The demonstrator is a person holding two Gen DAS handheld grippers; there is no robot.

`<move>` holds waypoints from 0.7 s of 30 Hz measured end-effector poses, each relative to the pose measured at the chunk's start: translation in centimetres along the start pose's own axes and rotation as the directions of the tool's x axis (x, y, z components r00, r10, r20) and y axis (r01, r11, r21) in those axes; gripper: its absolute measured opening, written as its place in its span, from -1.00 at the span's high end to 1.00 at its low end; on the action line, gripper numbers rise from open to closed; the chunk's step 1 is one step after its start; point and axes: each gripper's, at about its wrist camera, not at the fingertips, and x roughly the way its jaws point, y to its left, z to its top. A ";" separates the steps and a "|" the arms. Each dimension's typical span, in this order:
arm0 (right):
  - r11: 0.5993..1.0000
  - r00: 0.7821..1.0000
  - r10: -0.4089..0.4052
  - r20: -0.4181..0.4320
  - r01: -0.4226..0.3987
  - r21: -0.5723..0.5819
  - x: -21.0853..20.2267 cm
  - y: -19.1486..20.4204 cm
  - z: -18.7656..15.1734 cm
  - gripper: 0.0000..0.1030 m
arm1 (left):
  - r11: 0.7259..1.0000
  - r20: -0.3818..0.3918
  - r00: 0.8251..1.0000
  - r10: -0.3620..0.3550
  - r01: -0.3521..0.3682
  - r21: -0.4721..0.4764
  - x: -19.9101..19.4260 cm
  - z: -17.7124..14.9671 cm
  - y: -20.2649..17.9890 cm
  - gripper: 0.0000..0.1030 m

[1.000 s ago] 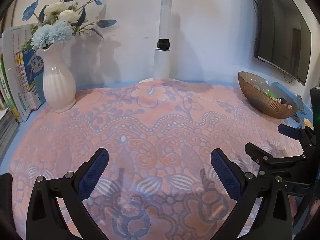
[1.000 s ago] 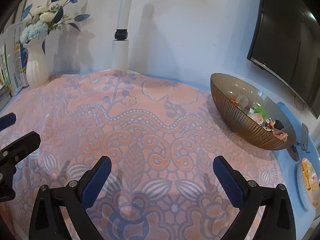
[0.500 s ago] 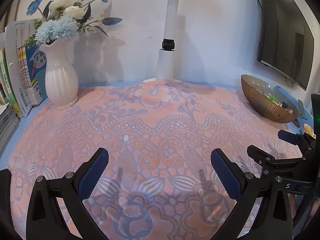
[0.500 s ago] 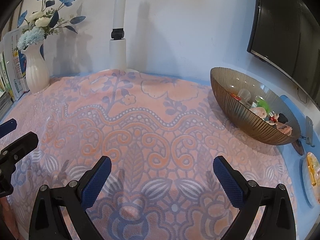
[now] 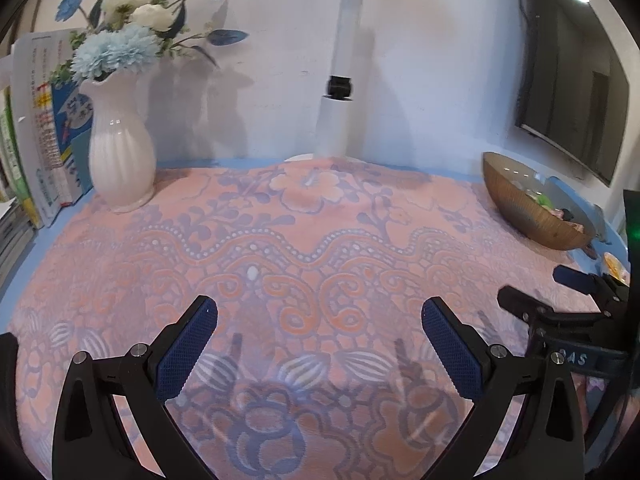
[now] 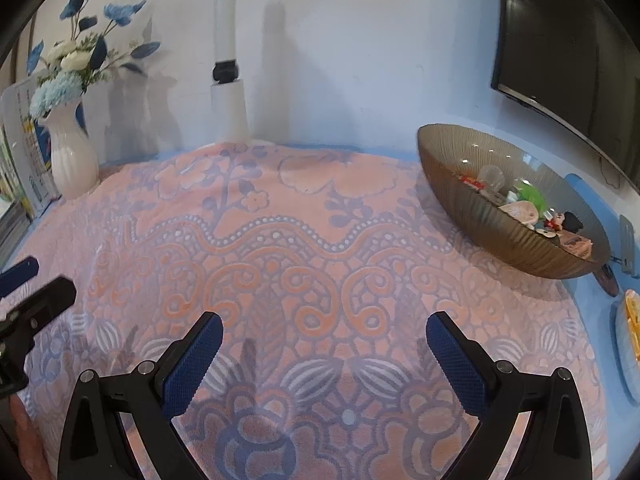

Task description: Organize rigid objects

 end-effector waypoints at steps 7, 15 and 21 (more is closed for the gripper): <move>1.000 1.000 0.006 0.010 -0.006 0.007 -0.2 -0.1 0.0 -0.98 | 1.000 -0.008 1.000 0.012 -0.012 -0.003 0.2 -0.1 -0.1 -0.98; 1.000 1.000 0.007 0.017 -0.007 0.001 -0.3 0.0 -0.1 -0.98 | 1.000 -0.008 1.000 0.026 -0.026 -0.004 0.3 -0.1 -0.1 -0.98; 1.000 1.000 0.007 0.027 -0.007 0.009 -0.5 -0.1 0.0 -0.98 | 1.000 -0.018 0.999 0.028 -0.028 0.008 0.5 -0.1 -0.3 -0.98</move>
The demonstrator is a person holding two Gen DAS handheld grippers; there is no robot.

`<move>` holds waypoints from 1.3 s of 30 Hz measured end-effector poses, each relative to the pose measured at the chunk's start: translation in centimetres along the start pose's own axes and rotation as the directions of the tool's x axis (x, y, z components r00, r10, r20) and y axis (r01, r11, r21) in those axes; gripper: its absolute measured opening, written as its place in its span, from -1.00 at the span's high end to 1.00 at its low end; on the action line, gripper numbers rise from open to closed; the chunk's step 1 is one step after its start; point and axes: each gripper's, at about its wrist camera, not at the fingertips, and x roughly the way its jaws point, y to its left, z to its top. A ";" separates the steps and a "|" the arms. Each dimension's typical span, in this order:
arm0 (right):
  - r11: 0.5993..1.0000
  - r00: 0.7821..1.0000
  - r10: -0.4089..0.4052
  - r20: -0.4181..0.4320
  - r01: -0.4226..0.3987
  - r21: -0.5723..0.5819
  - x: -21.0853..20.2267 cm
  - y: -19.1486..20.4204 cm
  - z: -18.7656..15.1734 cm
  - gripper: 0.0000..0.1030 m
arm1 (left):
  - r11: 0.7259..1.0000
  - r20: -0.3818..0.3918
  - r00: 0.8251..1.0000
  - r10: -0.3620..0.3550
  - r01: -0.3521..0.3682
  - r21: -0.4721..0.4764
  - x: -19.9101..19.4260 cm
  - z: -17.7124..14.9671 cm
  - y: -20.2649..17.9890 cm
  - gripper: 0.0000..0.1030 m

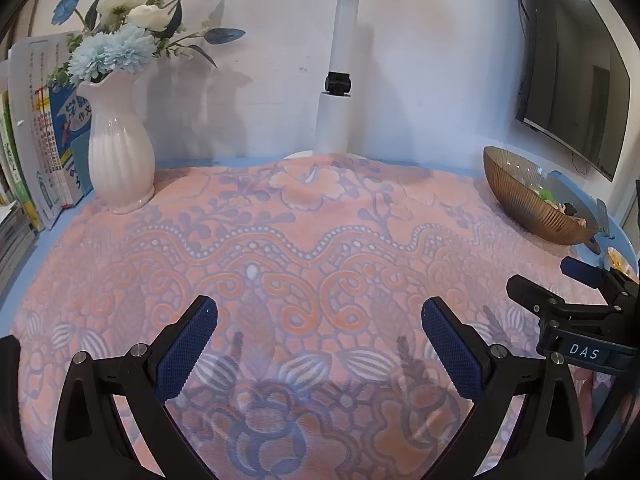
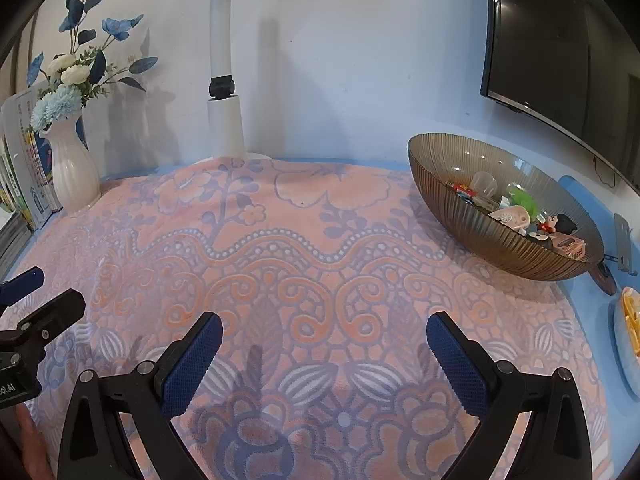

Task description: Organize rigid objects

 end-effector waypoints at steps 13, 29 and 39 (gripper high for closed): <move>1.000 1.000 0.006 -0.008 -0.006 -0.008 0.0 0.3 0.0 -0.98 | 0.999 -0.013 1.000 -0.001 0.000 -0.039 0.4 0.1 0.8 -0.98; 1.000 1.000 0.003 -0.013 -0.003 -0.025 0.3 0.6 -0.1 -0.98 | 0.997 -0.027 1.000 -0.008 0.006 -0.081 0.7 0.2 1.6 -0.98; 1.000 1.000 0.009 -0.022 -0.010 -0.019 0.4 0.8 -0.1 -0.98 | 0.990 -0.050 0.998 -0.037 0.030 -0.135 1.1 0.5 2.6 -0.98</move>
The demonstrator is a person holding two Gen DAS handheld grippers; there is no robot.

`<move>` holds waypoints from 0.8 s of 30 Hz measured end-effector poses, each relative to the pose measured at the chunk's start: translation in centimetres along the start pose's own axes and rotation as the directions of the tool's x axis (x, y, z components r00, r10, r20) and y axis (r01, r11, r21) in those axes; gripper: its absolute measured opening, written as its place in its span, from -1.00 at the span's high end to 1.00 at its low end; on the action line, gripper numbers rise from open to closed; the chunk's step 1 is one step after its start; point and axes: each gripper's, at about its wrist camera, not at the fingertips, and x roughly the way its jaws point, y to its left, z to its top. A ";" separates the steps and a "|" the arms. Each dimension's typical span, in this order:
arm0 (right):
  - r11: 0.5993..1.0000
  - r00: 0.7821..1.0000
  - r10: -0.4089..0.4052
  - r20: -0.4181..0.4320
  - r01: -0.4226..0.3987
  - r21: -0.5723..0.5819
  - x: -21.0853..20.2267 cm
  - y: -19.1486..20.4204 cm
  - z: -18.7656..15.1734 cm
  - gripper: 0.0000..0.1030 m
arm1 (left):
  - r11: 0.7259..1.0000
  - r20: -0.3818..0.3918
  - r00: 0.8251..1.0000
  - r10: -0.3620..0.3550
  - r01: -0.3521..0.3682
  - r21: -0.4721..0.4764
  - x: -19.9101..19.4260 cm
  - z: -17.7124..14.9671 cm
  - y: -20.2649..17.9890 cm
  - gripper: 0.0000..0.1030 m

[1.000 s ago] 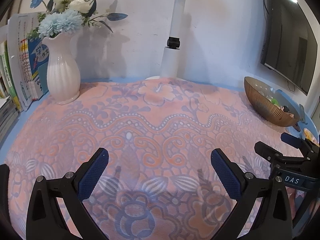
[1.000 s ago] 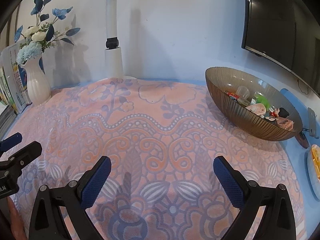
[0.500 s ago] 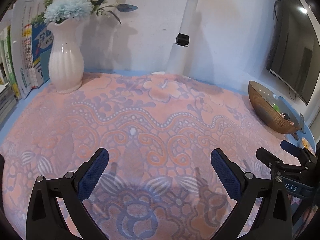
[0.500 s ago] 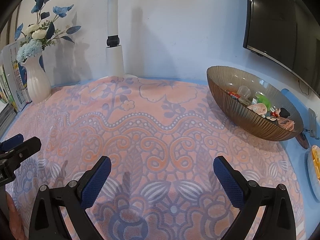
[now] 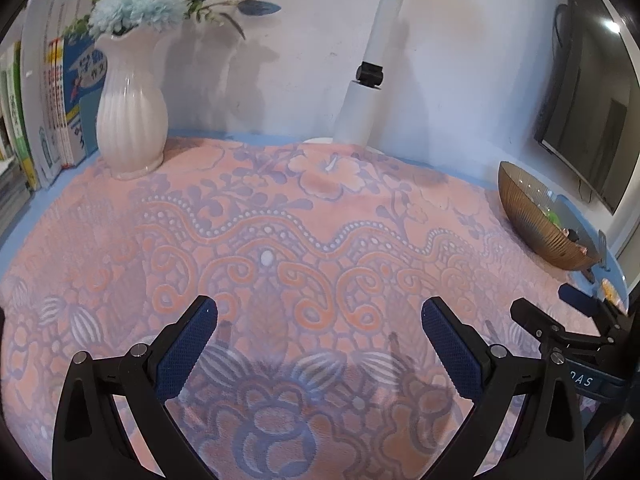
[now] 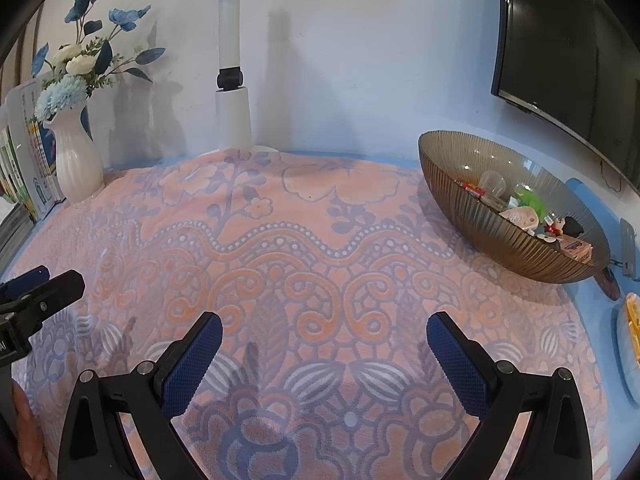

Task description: Organize rigid objects

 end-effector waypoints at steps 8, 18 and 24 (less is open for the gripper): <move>1.000 1.000 0.003 -0.006 -0.003 0.002 0.1 -0.3 0.0 -0.98 | 0.995 0.011 0.999 0.052 -0.053 0.090 -0.2 -0.3 -1.8 -0.98; 1.000 0.999 0.003 -0.041 -0.003 -0.006 0.8 -0.2 0.0 -0.98 | 0.993 -0.112 0.987 0.115 -0.113 0.021 2.1 0.0 -0.5 -0.98; 0.999 0.975 0.019 -0.222 -0.028 -0.036 3.9 0.3 -0.2 -1.00 | 0.985 -0.225 0.959 0.170 -0.163 0.051 4.1 -0.5 -0.6 -0.98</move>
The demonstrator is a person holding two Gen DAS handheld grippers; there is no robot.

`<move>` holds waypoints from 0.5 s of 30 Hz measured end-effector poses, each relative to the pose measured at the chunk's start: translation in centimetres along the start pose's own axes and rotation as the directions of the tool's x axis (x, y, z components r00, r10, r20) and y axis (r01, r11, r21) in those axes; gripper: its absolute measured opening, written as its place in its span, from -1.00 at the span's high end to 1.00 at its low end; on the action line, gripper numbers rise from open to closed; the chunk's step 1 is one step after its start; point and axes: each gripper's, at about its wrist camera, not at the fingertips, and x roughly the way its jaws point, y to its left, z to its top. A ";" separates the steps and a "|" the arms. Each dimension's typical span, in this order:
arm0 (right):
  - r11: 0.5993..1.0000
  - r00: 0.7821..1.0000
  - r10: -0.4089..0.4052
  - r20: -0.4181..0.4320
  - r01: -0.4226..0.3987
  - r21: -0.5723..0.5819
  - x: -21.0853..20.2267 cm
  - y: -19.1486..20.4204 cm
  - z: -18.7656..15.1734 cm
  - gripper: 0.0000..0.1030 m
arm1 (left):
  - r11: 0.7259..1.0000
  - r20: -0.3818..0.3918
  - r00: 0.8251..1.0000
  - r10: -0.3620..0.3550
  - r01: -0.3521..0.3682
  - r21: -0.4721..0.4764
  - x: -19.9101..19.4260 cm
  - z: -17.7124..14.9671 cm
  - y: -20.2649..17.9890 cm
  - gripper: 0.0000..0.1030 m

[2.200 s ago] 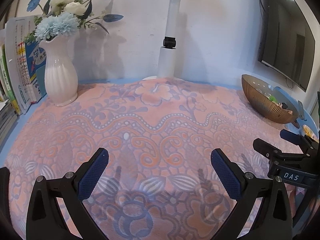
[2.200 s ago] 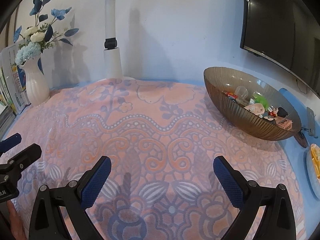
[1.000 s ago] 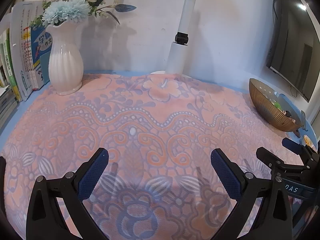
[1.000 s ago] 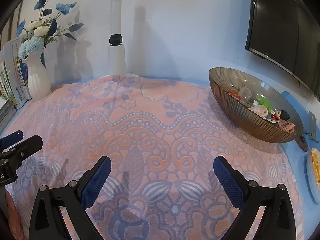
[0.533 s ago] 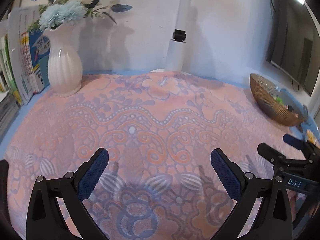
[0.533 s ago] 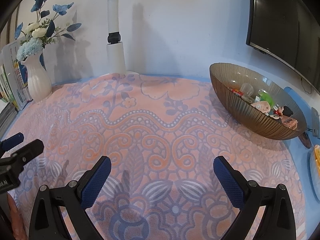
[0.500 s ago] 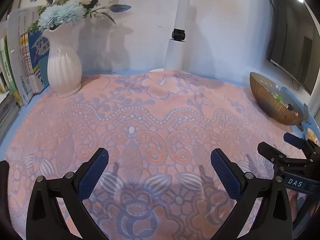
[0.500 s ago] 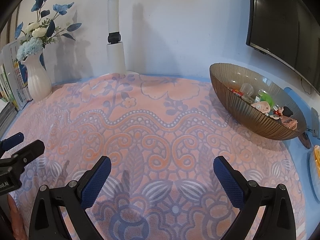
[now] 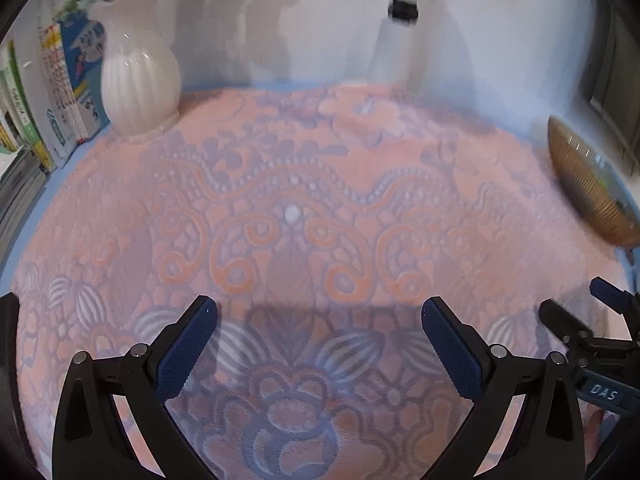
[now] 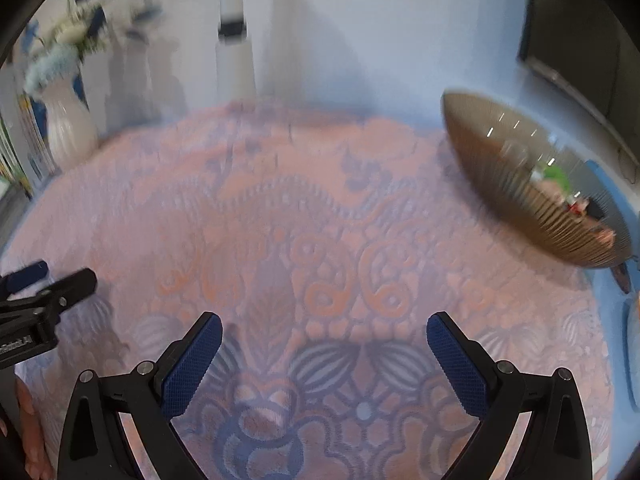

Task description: Organize rigid objects

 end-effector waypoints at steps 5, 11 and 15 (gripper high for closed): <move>0.999 0.999 0.032 -0.033 -0.031 0.027 0.8 -0.5 0.1 -1.00 | 0.999 -0.016 0.999 0.039 -0.038 0.026 0.4 -0.1 -0.4 -1.00; 0.999 0.999 0.030 -0.030 -0.029 0.026 0.8 -0.5 -0.1 -1.00 | 0.999 -0.016 0.999 0.034 -0.033 0.031 0.4 -0.1 -0.1 -1.00; 0.999 0.999 0.032 -0.030 -0.031 0.029 0.8 -0.5 -0.1 -1.00 | 0.999 -0.016 0.999 0.036 -0.036 0.030 0.4 -0.1 -0.2 -1.00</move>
